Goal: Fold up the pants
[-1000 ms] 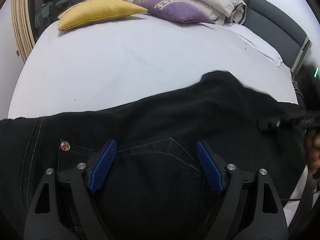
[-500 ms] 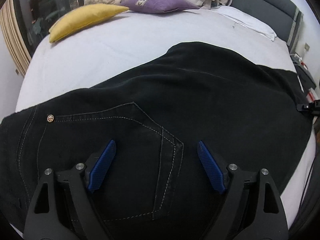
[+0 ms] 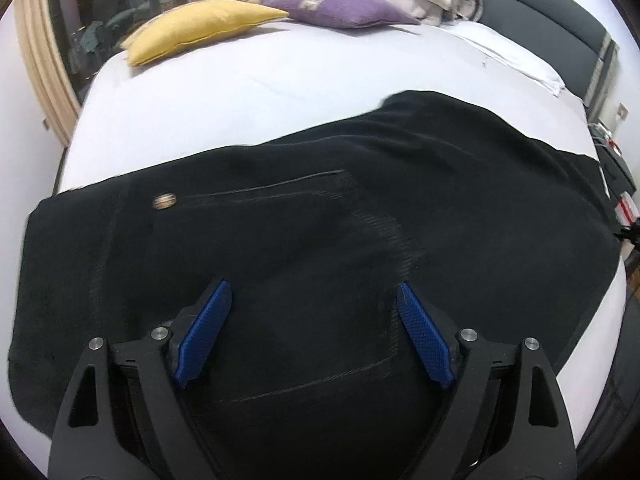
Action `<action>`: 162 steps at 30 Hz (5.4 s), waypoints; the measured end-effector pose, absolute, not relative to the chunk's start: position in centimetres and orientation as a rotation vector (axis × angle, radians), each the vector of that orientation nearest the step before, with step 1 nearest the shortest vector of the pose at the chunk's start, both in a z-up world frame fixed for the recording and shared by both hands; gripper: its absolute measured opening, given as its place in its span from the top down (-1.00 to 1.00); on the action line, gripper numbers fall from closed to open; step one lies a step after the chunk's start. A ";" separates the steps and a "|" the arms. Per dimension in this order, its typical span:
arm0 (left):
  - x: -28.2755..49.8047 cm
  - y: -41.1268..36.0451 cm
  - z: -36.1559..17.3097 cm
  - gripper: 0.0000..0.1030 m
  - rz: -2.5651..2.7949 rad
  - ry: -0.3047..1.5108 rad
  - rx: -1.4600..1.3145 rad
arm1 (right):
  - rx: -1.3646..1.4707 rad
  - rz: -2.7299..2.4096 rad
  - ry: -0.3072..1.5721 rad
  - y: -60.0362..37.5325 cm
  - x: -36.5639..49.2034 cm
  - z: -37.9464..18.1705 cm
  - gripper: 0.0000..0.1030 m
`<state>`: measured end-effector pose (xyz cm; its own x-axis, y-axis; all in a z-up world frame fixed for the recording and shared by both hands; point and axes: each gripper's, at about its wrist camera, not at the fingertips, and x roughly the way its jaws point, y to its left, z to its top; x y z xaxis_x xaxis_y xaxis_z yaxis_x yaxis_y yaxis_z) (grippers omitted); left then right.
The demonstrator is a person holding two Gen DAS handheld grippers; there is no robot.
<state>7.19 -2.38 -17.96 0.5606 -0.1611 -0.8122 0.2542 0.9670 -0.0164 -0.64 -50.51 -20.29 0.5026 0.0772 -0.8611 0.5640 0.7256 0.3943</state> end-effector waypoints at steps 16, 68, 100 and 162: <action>10.5 -11.4 -15.6 -0.66 -0.359 0.903 0.132 | 0.973 -0.412 0.898 -51.4 -4.8 -22.2 -0.51; 13.1 -11.3 -15.3 -0.66 -0.505 1.028 -0.258 | 0.212 -0.094 0.794 -37.2 4.7 -13.3 0.72; 16.3 -21.0 -19.2 0.85 -0.870 1.318 -0.426 | -0.252 0.167 0.721 -22.1 3.9 -13.2 0.73; 12.1 -5.9 -19.0 0.68 -0.712 1.156 -0.114 | 0.663 0.523 0.993 -33.8 23.4 -19.7 -0.08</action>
